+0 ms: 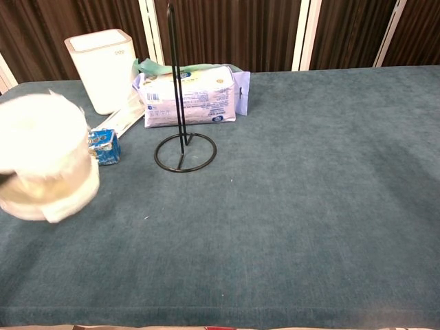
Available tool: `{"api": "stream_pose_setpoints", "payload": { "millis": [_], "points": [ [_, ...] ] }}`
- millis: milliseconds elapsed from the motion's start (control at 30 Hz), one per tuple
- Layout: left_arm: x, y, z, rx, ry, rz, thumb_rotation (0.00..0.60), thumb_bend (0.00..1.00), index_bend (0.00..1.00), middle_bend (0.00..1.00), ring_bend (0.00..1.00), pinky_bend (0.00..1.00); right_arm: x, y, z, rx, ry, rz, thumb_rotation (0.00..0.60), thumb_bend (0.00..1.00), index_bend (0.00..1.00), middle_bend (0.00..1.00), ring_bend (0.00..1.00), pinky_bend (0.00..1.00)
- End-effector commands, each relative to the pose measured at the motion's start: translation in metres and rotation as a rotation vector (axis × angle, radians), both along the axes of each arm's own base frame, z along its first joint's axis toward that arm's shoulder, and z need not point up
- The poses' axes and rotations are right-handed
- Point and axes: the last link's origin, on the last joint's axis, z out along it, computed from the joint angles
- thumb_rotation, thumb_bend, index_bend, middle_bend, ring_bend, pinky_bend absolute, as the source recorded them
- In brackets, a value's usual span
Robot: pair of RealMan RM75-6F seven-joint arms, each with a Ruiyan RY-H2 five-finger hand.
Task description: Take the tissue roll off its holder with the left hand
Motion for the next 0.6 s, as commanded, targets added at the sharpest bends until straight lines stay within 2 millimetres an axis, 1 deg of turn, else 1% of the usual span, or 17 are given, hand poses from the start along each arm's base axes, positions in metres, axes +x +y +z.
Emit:
{"api": "stream_pose_setpoints", "payload": {
  "millis": [33,100,133,167,200,233,267,300,333,367,400,467,533,567,600],
  "points": [
    [-0.015,0.023,-0.034,-0.045,0.036,0.026,0.600,0.49,0.57,0.59,0.57,0.56,0.000,0.001,0.000,-0.002,-0.002,0.002,0.600,0.04,0.00,0.00,0.00,0.00],
    [-0.018,0.033,-0.040,-0.052,0.036,0.036,0.600,0.48,0.54,0.54,0.46,0.36,0.000,0.001,0.000,0.000,-0.001,0.002,0.600,0.04,0.00,0.00,0.00,0.00],
    [-0.018,0.036,-0.042,-0.046,0.040,0.036,0.600,0.47,0.52,0.51,0.42,0.30,0.000,0.000,0.000,0.000,0.000,0.001,0.600,0.04,0.00,0.00,0.00,0.00],
    [-0.019,0.037,-0.043,-0.039,0.043,0.033,0.600,0.46,0.46,0.46,0.34,0.22,0.000,0.000,0.000,0.002,0.001,-0.001,0.600,0.04,0.00,0.00,0.00,0.00],
    [-0.019,0.039,-0.043,-0.036,0.040,0.029,0.600,0.45,0.38,0.39,0.26,0.15,-0.001,0.000,-0.001,0.005,0.003,-0.002,0.600,0.04,0.00,0.00,0.00,0.00],
    [-0.019,0.042,-0.043,-0.036,0.033,0.028,0.600,0.45,0.30,0.32,0.19,0.11,-0.001,0.000,-0.001,0.007,0.004,-0.002,0.600,0.04,0.00,0.00,0.00,0.00],
    [-0.019,0.043,-0.042,-0.032,0.031,0.028,0.600,0.43,0.20,0.24,0.12,0.07,-0.001,-0.001,-0.002,0.008,0.006,-0.002,0.600,0.04,0.00,0.00,0.00,0.00],
    [-0.019,0.044,-0.040,-0.031,0.034,0.027,0.600,0.42,0.10,0.15,0.06,0.04,-0.001,-0.001,-0.002,0.009,0.007,-0.001,0.600,0.04,0.00,0.00,0.00,0.00],
    [-0.020,0.044,-0.038,-0.030,0.035,0.031,0.600,0.41,0.05,0.09,0.02,0.03,0.000,-0.001,-0.002,0.010,0.008,-0.001,0.600,0.04,0.00,0.00,0.00,0.00],
    [-0.021,0.046,-0.036,-0.032,0.035,0.038,0.600,0.40,0.01,0.04,0.00,0.02,0.000,-0.001,-0.002,0.009,0.008,-0.001,0.600,0.04,0.00,0.00,0.00,0.00],
    [-0.021,0.047,-0.035,-0.028,0.028,0.042,0.600,0.39,0.00,0.01,0.00,0.01,0.000,0.000,-0.002,0.009,0.009,-0.001,0.600,0.04,0.00,0.00,0.00,0.00],
    [-0.021,0.048,-0.028,-0.014,0.010,0.037,0.600,0.38,0.00,0.00,0.00,0.01,0.000,0.000,-0.002,0.007,0.010,-0.001,0.600,0.04,0.00,0.00,0.00,0.00],
    [-0.019,0.045,-0.016,0.012,-0.003,0.019,0.600,0.38,0.00,0.00,0.00,0.01,0.000,0.000,-0.002,0.005,0.011,-0.002,0.600,0.04,0.00,0.00,0.00,0.00],
    [-0.019,0.051,-0.013,0.020,0.001,0.016,0.600,0.38,0.00,0.00,0.00,0.01,0.000,0.000,-0.003,0.006,0.012,-0.002,0.600,0.04,0.00,0.00,0.00,0.00],
    [-0.018,0.052,-0.008,0.033,0.002,0.008,0.600,0.38,0.00,0.00,0.00,0.01,0.000,0.000,-0.003,0.007,0.013,-0.002,0.600,0.04,0.00,0.00,0.00,0.00]
  ]
}}
